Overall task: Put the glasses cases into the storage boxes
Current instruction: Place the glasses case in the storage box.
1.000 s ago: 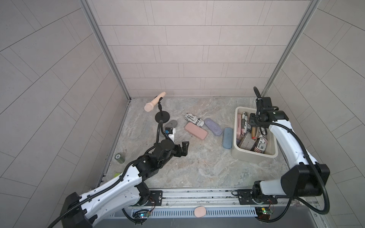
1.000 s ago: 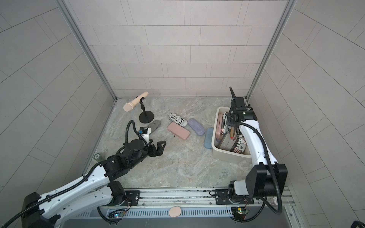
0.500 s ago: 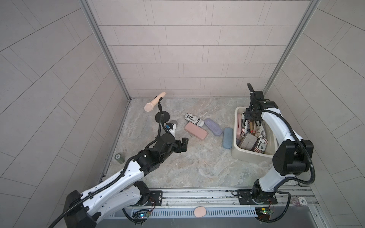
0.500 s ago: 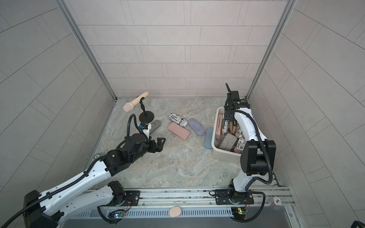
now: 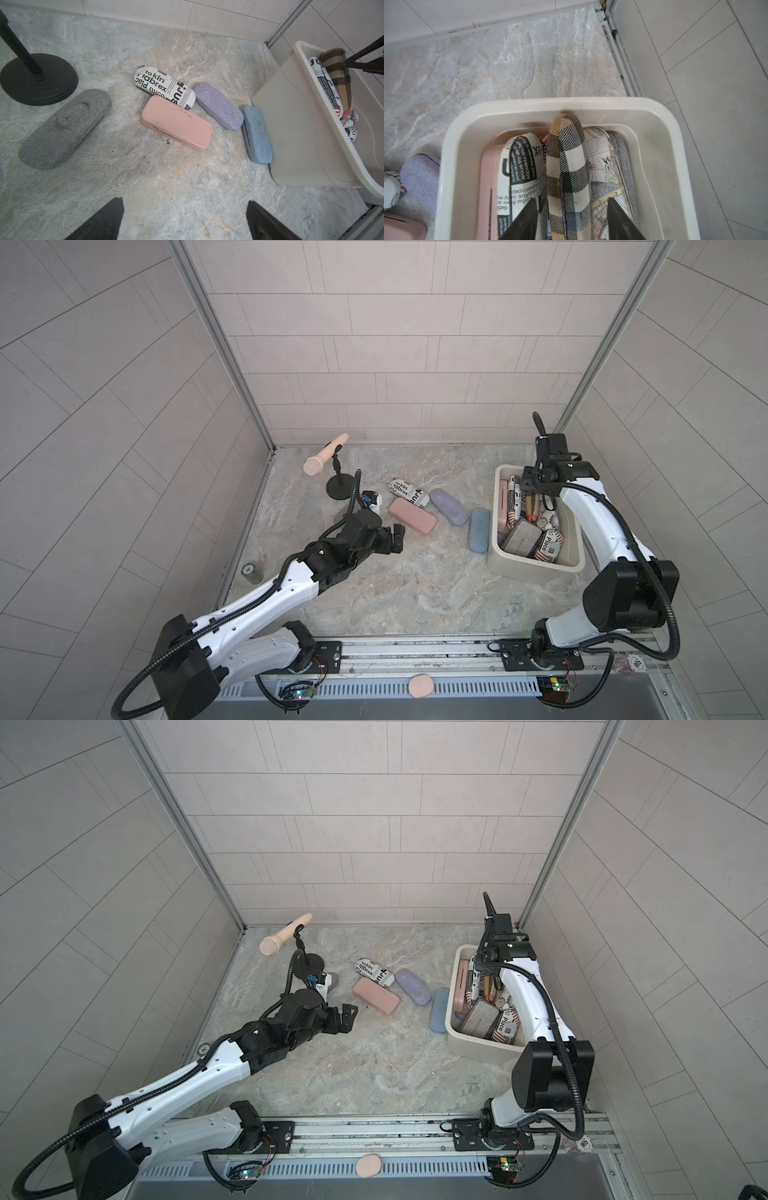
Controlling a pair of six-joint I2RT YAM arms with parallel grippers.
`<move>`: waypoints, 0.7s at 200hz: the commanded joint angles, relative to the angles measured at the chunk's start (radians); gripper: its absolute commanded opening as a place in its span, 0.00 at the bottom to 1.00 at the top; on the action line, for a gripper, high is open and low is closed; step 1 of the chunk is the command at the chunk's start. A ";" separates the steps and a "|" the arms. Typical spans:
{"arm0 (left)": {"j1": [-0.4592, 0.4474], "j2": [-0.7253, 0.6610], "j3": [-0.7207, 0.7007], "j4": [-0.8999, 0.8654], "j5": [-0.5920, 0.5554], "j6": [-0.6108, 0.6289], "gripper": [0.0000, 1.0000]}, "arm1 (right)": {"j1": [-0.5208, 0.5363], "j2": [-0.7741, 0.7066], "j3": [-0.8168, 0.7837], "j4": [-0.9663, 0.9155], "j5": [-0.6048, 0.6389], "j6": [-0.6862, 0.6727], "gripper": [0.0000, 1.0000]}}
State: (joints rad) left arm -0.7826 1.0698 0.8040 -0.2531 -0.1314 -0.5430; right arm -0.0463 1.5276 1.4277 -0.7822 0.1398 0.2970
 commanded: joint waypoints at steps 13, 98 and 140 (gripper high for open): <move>0.007 -0.019 -0.004 0.003 0.003 -0.015 1.00 | 0.000 0.017 -0.083 -0.020 -0.001 0.014 0.55; 0.006 -0.039 0.000 -0.009 0.004 -0.013 1.00 | 0.026 -0.185 -0.080 -0.019 0.051 -0.087 0.26; 0.006 -0.048 -0.021 -0.015 -0.028 -0.049 0.99 | 0.026 -0.082 -0.042 -0.183 0.109 -0.057 0.31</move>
State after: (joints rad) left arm -0.7811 1.0431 0.7998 -0.2531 -0.1249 -0.5636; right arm -0.0204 1.3796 1.3773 -0.8421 0.1947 0.2359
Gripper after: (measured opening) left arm 0.993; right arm 0.405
